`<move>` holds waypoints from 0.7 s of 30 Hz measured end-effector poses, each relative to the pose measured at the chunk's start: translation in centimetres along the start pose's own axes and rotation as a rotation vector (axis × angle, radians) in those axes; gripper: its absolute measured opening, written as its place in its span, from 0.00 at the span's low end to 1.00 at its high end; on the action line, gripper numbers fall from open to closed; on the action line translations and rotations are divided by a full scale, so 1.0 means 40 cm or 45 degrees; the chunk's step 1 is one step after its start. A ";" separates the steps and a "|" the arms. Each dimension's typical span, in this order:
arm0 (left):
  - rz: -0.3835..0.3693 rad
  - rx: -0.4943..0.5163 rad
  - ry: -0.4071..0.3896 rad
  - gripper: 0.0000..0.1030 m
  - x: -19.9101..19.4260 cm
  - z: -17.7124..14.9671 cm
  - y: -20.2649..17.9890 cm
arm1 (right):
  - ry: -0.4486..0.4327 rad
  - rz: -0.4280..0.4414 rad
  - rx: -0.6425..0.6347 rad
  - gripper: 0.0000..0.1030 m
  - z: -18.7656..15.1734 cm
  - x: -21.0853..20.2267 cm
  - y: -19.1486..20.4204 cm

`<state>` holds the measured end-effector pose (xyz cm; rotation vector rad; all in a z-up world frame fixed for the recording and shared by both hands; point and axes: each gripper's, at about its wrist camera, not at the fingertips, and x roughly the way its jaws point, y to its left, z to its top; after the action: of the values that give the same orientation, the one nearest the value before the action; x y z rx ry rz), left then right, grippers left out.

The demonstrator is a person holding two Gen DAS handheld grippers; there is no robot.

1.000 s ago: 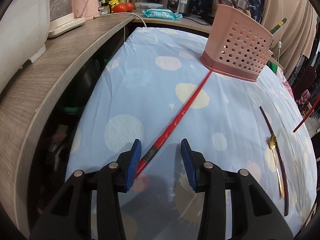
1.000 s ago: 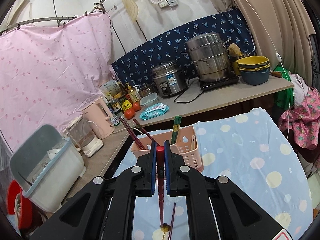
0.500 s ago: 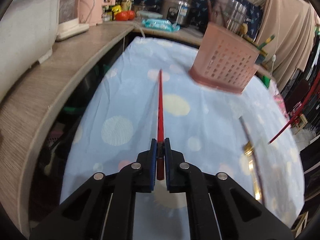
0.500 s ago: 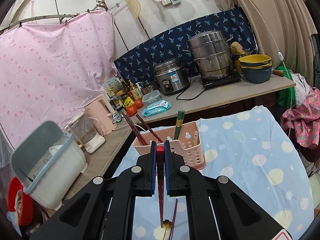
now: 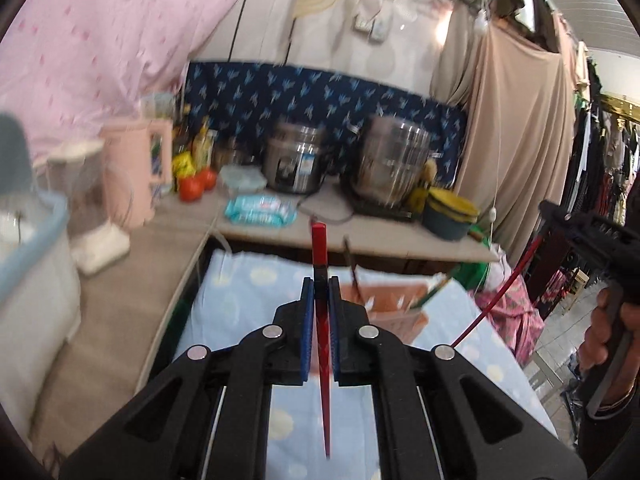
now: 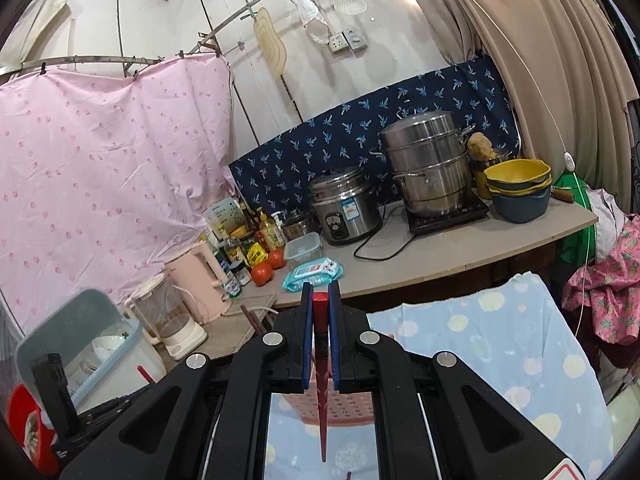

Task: Organize utensils
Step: 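Carry both red chopsticks into the pink holder while both tools open to drop them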

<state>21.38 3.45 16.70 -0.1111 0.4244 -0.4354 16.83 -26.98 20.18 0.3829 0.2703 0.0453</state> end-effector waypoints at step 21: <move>-0.038 -0.135 -0.204 0.07 0.246 0.186 -0.023 | -0.026 -0.028 0.027 0.07 0.078 0.269 -0.012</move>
<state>32.23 -1.52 19.96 -0.2534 0.2884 -0.4301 28.02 -27.53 20.07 0.4016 0.2546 0.0170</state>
